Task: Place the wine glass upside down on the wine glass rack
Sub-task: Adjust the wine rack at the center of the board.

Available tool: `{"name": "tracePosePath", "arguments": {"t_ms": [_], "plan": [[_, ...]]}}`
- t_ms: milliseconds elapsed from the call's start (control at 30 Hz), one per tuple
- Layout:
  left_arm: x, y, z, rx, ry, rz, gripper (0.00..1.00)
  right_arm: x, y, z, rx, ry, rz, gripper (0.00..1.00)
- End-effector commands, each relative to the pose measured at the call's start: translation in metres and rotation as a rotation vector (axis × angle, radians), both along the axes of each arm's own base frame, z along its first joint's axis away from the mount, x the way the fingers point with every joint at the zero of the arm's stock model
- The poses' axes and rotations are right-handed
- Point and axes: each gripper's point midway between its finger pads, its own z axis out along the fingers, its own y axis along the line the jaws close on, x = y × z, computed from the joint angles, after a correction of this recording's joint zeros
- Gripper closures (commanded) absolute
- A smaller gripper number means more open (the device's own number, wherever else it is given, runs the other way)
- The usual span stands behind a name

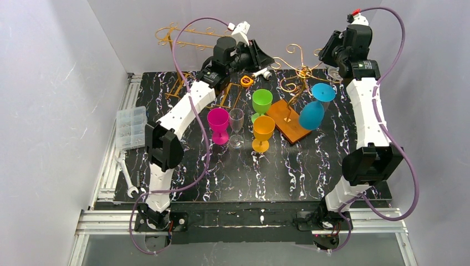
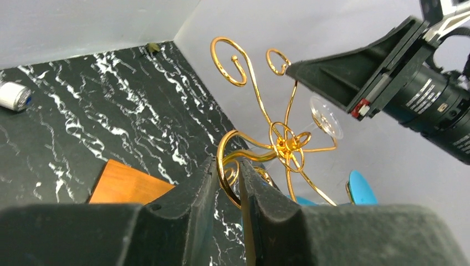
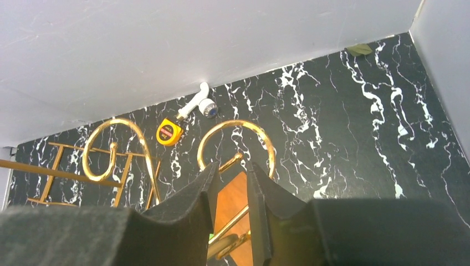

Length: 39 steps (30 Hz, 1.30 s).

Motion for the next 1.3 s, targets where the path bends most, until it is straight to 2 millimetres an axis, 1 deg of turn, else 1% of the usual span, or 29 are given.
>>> {"name": "tracePosePath", "arguments": {"t_ms": [0,133,200,300,367,433,467,500,533,567,600,633,700,733,800,833,900,933,1033,1133,1200,1267], "plan": [[-0.034,0.009,0.020,0.024,0.018,0.007,0.84,0.011,-0.001,0.017,0.007,-0.042,0.001,0.67],[-0.040,0.012,0.012,0.031,0.055,0.005,0.81,0.014,0.000,0.018,0.007,-0.043,0.009,0.68],[-0.043,0.013,0.009,0.035,0.063,0.002,0.74,0.014,0.001,0.019,0.008,-0.045,0.015,0.68],[-0.045,0.016,0.010,0.038,0.065,-0.001,0.58,0.010,0.003,0.025,0.000,-0.055,0.017,0.64],[-0.045,0.019,0.014,0.037,0.058,-0.002,0.43,0.005,0.002,0.034,-0.008,-0.073,0.010,0.60],[-0.044,0.023,0.017,0.038,0.057,-0.003,0.24,-0.001,-0.001,0.043,-0.019,-0.089,-0.006,0.55],[-0.044,0.025,0.018,0.040,0.055,-0.004,0.16,-0.004,-0.004,0.048,-0.025,-0.095,-0.016,0.52],[-0.045,0.028,0.020,0.040,0.050,-0.007,0.10,-0.009,-0.006,0.053,-0.033,-0.098,-0.023,0.49],[-0.045,0.031,0.022,0.043,0.047,-0.008,0.06,-0.013,-0.008,0.058,-0.040,-0.102,-0.031,0.45],[-0.047,0.034,0.024,0.046,0.044,-0.013,0.03,-0.019,-0.011,0.061,-0.055,-0.095,-0.042,0.34],[-0.050,0.038,0.026,0.054,0.039,-0.017,0.02,-0.026,-0.016,0.066,-0.075,-0.088,-0.062,0.07],[-0.053,0.043,0.028,0.063,0.037,-0.020,0.02,-0.032,-0.022,0.071,-0.097,-0.087,-0.086,0.02],[-0.062,0.054,0.028,0.073,0.053,-0.036,0.02,-0.049,-0.034,0.079,-0.125,-0.099,-0.136,0.02],[-0.067,0.061,0.027,0.079,0.057,-0.048,0.02,-0.057,-0.036,0.081,-0.124,-0.108,-0.149,0.02],[-0.079,0.075,0.024,0.107,0.055,-0.052,0.02,-0.070,-0.035,0.076,-0.102,-0.108,-0.145,0.02],[-0.087,0.082,0.026,0.121,0.040,-0.064,0.02,-0.076,-0.034,0.077,-0.088,-0.118,-0.142,0.02],[-0.101,0.094,0.026,0.150,0.026,-0.082,0.02,-0.090,-0.038,0.071,-0.078,-0.096,-0.156,0.02],[-0.109,0.102,0.029,0.163,0.018,-0.086,0.02,-0.097,-0.041,0.067,-0.077,-0.074,-0.175,0.02],[-0.124,0.120,0.025,0.230,0.007,-0.092,0.02,-0.124,-0.056,0.057,-0.088,-0.032,-0.256,0.02],[-0.134,0.131,0.024,0.267,-0.034,-0.099,0.02,-0.154,-0.073,0.045,-0.118,0.014,-0.347,0.02],[-0.140,0.136,0.023,0.299,-0.046,-0.111,0.00,-0.174,-0.082,0.028,-0.136,0.072,-0.392,0.00],[-0.148,0.139,0.025,0.335,-0.060,-0.143,0.01,-0.192,-0.085,0.011,-0.128,0.100,-0.411,0.00]]}}
